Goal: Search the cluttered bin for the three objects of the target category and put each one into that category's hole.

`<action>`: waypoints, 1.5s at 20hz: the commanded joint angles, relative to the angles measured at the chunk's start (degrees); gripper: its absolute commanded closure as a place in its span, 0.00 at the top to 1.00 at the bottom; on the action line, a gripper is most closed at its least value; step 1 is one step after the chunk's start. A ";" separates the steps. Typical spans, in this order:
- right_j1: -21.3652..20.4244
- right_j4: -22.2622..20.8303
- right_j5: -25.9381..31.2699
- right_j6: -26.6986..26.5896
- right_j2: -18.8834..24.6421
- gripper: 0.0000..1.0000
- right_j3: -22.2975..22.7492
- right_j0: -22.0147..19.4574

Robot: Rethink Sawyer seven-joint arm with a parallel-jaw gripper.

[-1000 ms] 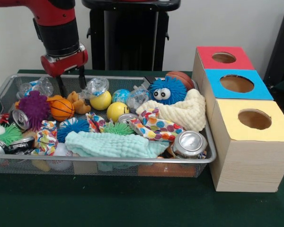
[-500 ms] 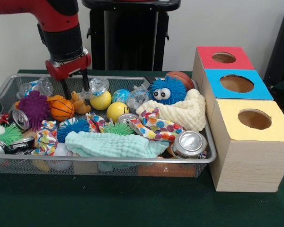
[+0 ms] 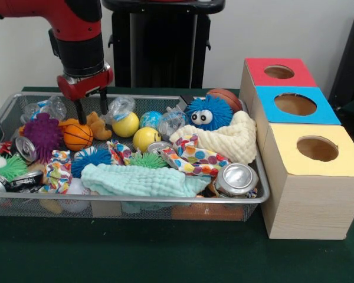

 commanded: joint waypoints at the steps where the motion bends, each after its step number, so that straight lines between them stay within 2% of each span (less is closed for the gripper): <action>1: 3.69 -4.92 -0.95 3.50 -3.85 1.00 -1.04 2.34; 13: 6.56 -4.83 -2.25 2.18 -4.40 1.00 -3.02 2.61; 20: 5.36 -6.39 -2.06 0.45 -4.59 1.00 -4.16 4.14; 24: 5.95 -7.23 -3.95 0.63 -3.85 1.00 -4.86 4.96; 30: 4.97 -9.65 -8.81 0.96 -1.92 1.00 -3.62 6.10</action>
